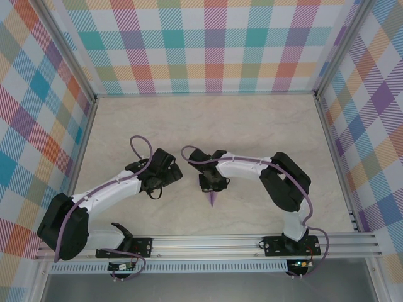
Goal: Fold a paper plane with a square sheet of paper (pick it up from the middle)
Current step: Move the paper plane to the center of the table.
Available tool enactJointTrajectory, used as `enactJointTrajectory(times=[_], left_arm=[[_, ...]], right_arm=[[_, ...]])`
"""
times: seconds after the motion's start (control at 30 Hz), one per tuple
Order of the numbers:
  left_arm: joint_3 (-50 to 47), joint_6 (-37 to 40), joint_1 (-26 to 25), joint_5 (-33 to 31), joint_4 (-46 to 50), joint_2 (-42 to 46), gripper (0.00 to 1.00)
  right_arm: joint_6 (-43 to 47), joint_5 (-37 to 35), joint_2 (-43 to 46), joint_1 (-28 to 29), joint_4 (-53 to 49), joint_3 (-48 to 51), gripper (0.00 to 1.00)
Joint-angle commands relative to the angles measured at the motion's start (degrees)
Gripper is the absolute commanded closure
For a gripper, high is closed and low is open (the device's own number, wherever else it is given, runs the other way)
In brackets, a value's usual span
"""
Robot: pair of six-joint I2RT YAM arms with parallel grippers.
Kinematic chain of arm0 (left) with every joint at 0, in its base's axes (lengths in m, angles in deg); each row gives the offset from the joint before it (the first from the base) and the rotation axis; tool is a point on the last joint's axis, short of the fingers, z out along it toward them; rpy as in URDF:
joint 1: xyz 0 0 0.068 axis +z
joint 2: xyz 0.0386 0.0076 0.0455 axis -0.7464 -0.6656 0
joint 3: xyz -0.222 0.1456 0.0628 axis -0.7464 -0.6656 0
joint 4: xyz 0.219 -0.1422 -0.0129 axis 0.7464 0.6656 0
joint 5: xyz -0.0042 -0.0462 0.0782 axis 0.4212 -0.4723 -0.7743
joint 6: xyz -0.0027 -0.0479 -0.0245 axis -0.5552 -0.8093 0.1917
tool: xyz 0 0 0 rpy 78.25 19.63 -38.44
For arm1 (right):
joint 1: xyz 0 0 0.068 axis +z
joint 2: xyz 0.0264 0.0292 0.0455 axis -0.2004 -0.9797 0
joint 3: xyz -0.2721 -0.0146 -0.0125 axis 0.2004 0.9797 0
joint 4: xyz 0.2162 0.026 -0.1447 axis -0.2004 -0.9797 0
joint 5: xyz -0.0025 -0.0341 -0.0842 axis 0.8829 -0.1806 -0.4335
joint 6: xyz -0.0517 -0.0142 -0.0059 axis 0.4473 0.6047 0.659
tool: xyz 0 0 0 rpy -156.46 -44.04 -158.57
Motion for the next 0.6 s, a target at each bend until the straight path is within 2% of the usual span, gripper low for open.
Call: enactJointTrajectory(times=[0.0,0.3,0.43,0.57], left_arm=[[-0.5,-0.1,1.0,-0.3,1.0,0.3,0.00],[-0.5,0.0,1.7,-0.9,3.2,0.8,0.00],[-0.9,0.1,2.1,-0.8,4.0,1.3,0.00],[-1.6,0.0,2.4,-0.2,3.9,2.1,0.00]], right_arm=[[-1.5,0.3,-1.7,0.4,-1.4,-1.3,0.81],[0.2,-2.0,-1.5,-0.8,-3.5,-4.9,0.91],[5.2,-3.1,-1.5,-5.1,-3.8,-10.9,0.91],[11.0,0.0,-5.5,-10.4,-2.4,-17.0,0.91]])
